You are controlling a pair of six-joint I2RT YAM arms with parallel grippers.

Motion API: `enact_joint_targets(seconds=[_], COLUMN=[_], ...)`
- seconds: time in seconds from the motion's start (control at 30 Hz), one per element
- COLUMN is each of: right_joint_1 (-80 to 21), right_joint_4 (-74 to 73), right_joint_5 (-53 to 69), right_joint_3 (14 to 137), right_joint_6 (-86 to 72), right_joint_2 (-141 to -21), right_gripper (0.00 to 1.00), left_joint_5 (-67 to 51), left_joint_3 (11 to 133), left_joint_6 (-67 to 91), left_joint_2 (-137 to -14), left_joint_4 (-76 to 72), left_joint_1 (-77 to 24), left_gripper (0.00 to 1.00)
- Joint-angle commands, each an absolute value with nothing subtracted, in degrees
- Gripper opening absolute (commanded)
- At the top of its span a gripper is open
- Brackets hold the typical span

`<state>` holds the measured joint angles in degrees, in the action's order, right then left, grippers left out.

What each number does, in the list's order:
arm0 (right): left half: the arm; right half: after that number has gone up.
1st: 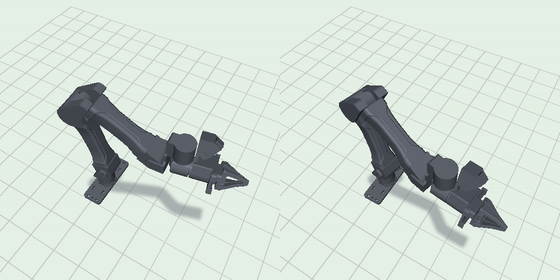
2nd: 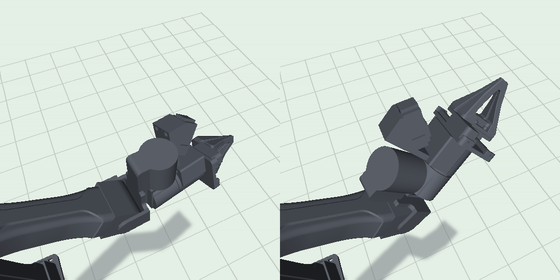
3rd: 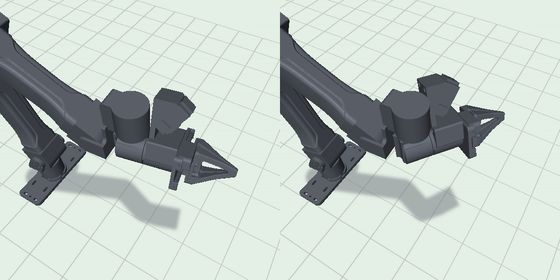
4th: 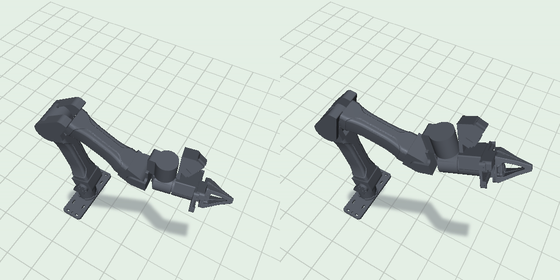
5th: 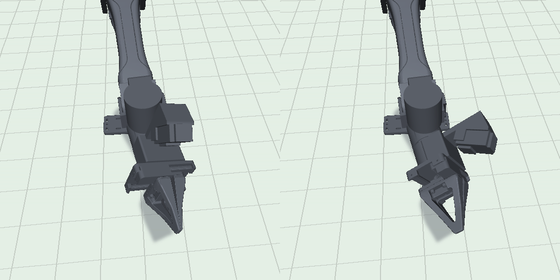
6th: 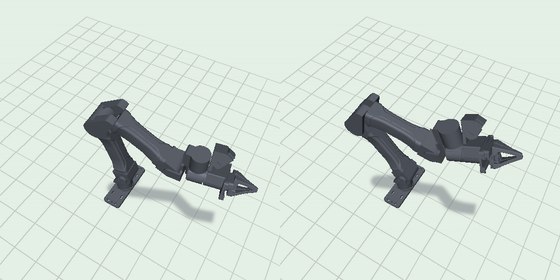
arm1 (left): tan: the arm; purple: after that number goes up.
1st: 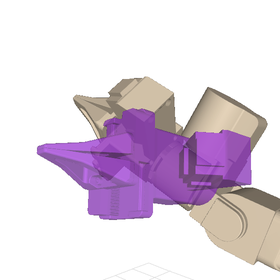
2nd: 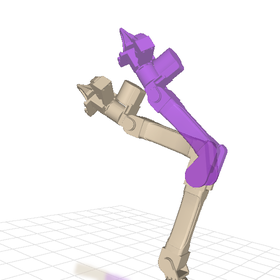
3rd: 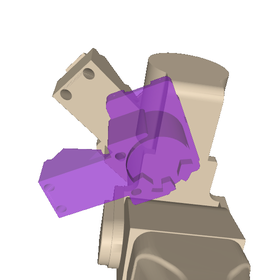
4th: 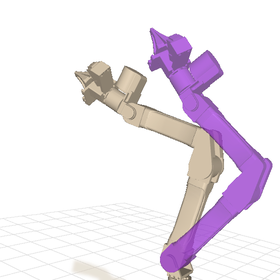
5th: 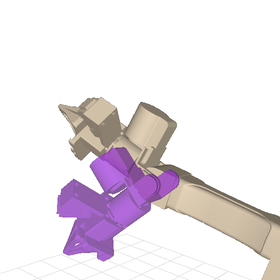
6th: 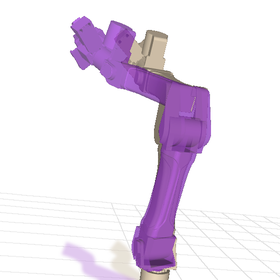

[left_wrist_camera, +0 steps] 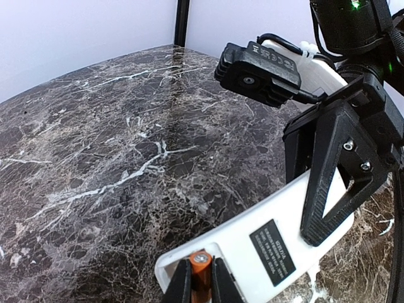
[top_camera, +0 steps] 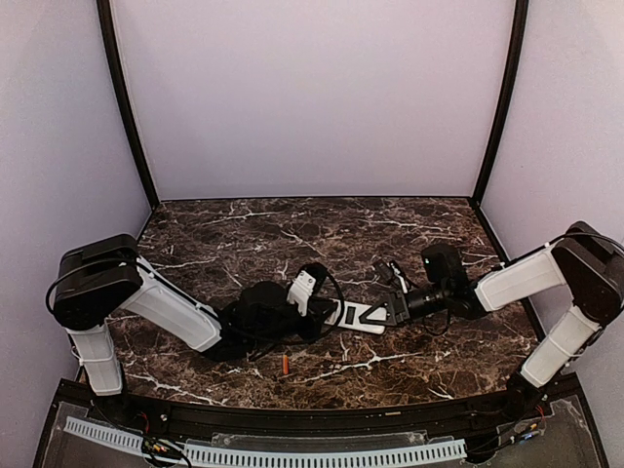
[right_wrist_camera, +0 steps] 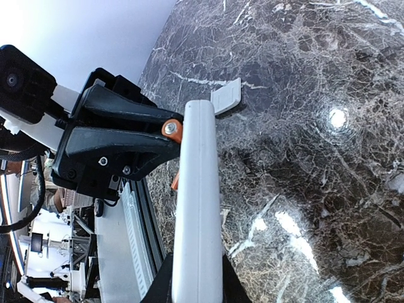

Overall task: Load the batteries into the remote control
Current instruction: Place the battery in the battery compartment.

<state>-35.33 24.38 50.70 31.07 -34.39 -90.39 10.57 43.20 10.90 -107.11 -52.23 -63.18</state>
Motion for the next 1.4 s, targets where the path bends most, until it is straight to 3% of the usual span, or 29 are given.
enact_joint_targets(seconds=[0.0,0.3,0.53,0.93,1.1,1.37], right_joint_1=[-35.0,-35.0,-35.0,-35.0,-35.0,-35.9], right_joint_4=[26.6,25.4,23.9,20.4,19.3,17.1], right_joint_5=[52.6,52.7,52.2,52.2,52.9,53.8], right_joint_3=[32.1,32.0,32.0,32.3,31.8,31.9], right_joint_6=[-33.9,-32.8,-31.3,-26.7,-23.8,-20.0], right_joint_2=[-88.3,-88.6,-88.5,-88.9,-88.4,-88.8], right_gripper=[0.00,0.00,0.00,0.00,0.00,0.00], left_joint_5=[13.1,15.2,14.6,1.9,-5.8,-8.1], left_joint_3=[42.4,42.3,42.4,41.1,42.0,45.7], left_joint_6=[10.7,10.4,9.2,1.4,-7.5,-21.0], left_joint_2=[-105.0,-103.7,-103.1,-96.1,-88.6,-84.6], left_joint_4=[-50.3,-49.1,-48.8,-45.2,-31.6,-12.4], left_joint_1=[-63.0,-63.1,-63.1,-62.0,-59.3,-59.2], left_gripper=[0.07,0.24,0.30,0.58,0.59,0.47])
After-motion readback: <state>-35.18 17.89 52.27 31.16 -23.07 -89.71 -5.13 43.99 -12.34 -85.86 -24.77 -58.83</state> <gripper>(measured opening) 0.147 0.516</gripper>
